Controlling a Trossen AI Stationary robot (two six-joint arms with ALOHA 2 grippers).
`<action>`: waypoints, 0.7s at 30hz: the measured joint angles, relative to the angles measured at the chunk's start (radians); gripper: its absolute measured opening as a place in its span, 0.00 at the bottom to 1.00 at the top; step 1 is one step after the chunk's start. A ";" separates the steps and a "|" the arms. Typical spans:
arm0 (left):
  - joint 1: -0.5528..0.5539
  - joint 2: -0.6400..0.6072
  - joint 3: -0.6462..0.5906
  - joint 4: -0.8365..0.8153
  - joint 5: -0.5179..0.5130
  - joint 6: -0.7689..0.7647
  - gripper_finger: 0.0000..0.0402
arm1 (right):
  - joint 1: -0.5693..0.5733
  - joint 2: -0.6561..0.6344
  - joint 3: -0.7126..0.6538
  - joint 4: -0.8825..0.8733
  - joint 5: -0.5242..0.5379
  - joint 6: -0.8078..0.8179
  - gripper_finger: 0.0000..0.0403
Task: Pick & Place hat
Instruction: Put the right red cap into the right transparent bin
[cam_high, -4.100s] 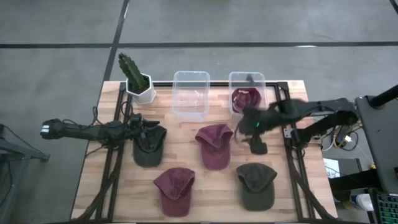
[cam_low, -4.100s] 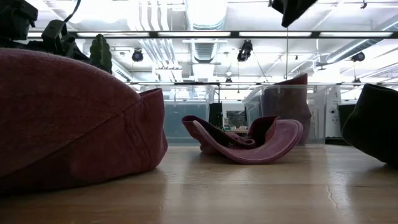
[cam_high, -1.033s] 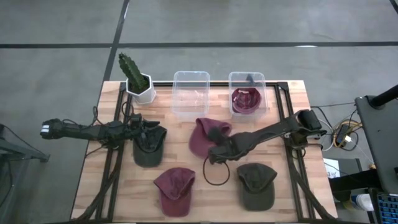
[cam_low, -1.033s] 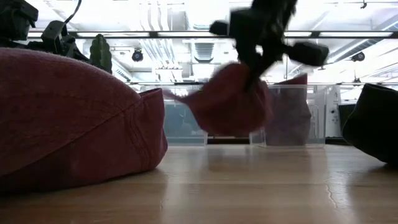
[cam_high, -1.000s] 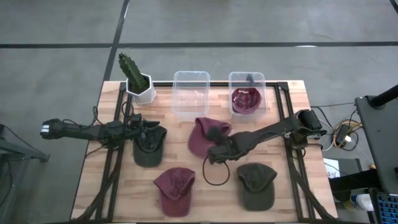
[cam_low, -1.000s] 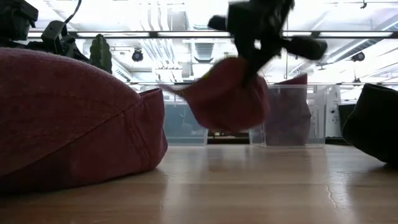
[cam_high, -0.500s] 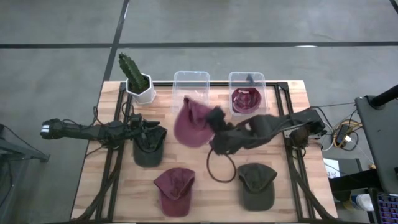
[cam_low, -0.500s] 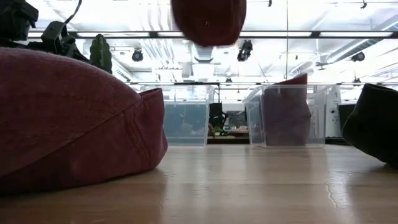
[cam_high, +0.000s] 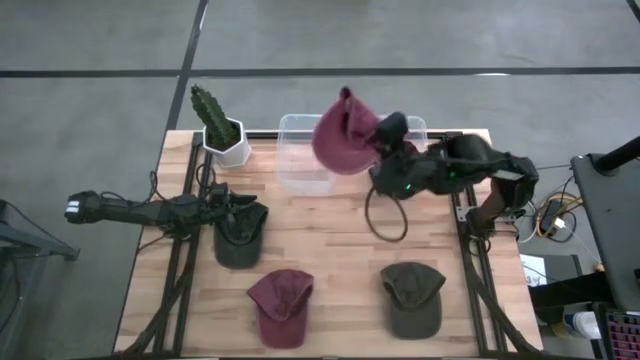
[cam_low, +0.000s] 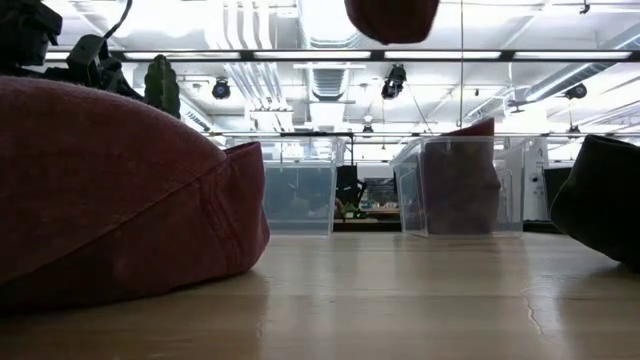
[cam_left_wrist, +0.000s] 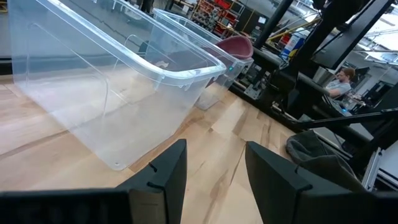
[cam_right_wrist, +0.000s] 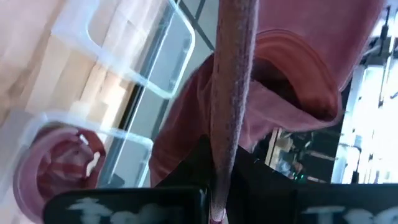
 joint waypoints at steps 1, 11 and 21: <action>0.000 0.001 0.000 -0.003 0.000 0.001 0.39 | -0.013 -0.015 -0.008 -0.001 -0.007 -0.002 0.03; 0.000 0.011 0.000 -0.007 -0.003 0.005 0.39 | -0.093 -0.158 -0.269 0.000 -0.132 -0.092 0.03; 0.000 0.011 0.000 -0.006 -0.010 0.005 0.39 | -0.163 -0.328 -0.711 0.150 -0.100 -0.184 0.03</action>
